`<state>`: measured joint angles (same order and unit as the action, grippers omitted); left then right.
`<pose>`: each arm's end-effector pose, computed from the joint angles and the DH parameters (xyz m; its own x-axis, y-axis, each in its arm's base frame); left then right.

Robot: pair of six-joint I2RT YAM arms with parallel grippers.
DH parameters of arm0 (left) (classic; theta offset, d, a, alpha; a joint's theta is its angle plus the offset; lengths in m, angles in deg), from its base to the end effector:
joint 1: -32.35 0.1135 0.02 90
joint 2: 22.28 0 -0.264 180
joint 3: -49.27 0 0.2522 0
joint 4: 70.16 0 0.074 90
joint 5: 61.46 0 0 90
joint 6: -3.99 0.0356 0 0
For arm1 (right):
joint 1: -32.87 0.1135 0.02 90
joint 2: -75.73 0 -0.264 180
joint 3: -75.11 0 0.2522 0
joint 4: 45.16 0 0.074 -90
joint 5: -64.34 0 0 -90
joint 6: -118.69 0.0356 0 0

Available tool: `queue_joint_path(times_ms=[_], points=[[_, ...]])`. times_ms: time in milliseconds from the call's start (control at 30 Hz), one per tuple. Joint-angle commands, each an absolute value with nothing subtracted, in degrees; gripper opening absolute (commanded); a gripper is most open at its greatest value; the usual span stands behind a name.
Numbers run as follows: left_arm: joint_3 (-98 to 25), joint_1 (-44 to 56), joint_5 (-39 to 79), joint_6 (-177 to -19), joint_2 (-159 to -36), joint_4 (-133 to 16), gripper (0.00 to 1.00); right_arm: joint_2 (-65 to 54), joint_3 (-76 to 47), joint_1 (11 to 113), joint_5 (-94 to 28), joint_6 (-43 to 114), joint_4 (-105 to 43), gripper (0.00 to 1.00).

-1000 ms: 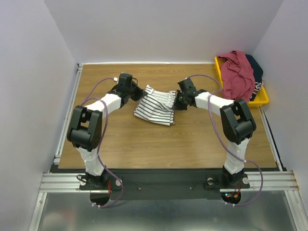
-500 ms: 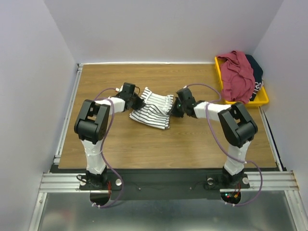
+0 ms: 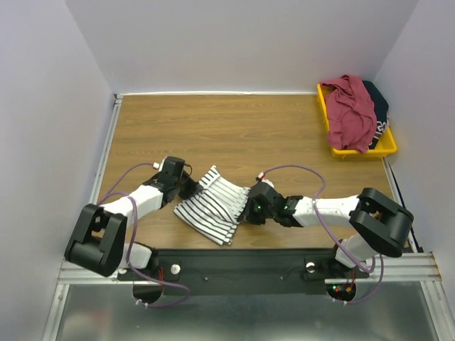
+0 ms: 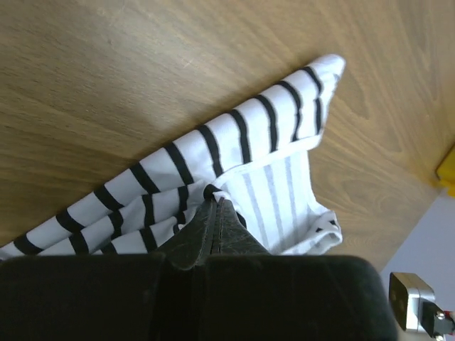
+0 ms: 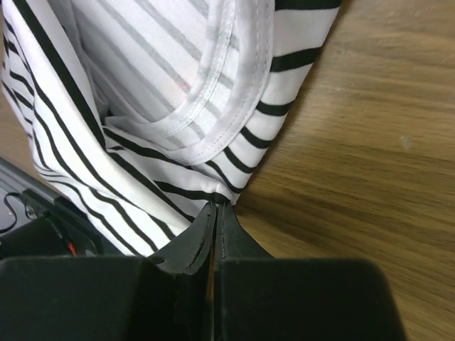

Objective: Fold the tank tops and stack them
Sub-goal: Fold the tank top

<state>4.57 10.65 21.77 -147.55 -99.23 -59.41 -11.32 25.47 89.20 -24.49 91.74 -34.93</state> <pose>0.2341 -0.0977 0.1615 -0.6952 -0.6630 -0.2778 -0.3439 0.6462 -0.6813 0.1562 0.2331 0.1430 -0.9206 0.2256 -0.3188 -0.0085 0.8046 0.5938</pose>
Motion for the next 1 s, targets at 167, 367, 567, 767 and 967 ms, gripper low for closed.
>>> queue_joint_path(times_ms=[167,367,567,767,967], points=[[-8.5,10.9,26.1,-142.3,-94.5,-48.5,0.0,-5.6,20.0,89.4,-20.0,90.7,-29.9,0.0],[-11.9,10.9,25.5,-141.6,-94.8,-47.1,0.0,-3.9,16.3,89.4,-19.0,89.1,-27.4,0.0],[-14.1,10.9,25.0,-141.4,-94.9,-46.5,0.0,-3.4,12.8,89.4,-19.4,88.4,-25.5,0.0],[-17.0,11.1,25.0,-141.1,-94.5,-45.2,0.0,-0.6,10.4,89.4,-18.8,87.8,-23.3,0.0],[-19.3,11.1,24.2,-141.2,-95.8,-44.8,0.0,1.3,9.7,89.4,-18.4,87.8,-22.3,0.0]])
